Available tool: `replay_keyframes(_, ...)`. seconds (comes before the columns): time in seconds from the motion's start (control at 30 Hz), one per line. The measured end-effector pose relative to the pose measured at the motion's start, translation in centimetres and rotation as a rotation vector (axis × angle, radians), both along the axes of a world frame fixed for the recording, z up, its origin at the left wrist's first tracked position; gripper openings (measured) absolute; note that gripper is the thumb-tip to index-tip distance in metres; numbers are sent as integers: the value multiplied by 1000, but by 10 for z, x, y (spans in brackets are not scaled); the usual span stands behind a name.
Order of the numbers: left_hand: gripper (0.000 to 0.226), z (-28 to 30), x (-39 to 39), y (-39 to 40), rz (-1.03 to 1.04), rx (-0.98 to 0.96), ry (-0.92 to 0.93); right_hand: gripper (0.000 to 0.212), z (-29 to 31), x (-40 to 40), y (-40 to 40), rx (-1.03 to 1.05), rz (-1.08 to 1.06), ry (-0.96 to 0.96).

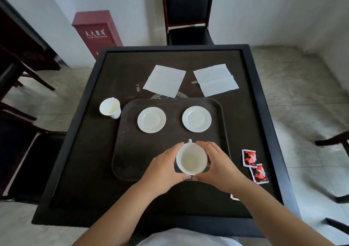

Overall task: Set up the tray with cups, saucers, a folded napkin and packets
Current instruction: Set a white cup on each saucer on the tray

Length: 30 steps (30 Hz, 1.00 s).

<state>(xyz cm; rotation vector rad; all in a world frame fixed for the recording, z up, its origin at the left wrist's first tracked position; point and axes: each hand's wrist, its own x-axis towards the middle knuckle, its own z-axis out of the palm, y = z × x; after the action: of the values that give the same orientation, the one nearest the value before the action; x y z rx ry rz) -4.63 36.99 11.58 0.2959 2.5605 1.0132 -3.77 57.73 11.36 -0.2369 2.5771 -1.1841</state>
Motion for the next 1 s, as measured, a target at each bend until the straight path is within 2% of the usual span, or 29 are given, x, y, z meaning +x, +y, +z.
replay_keyframes(0.37,96,-27,-22,49,9,-43,-52,97,-28,-25,44,31,2,-18)
replay_keyframes(0.73,97,-54,-101,66,85,14,-104,100,-54,-104,49,81,-44,9)
replay_keyframes(1.0,96,-80,-149,67,119,39,-103,94,-80,-148,42,71,-101,6)
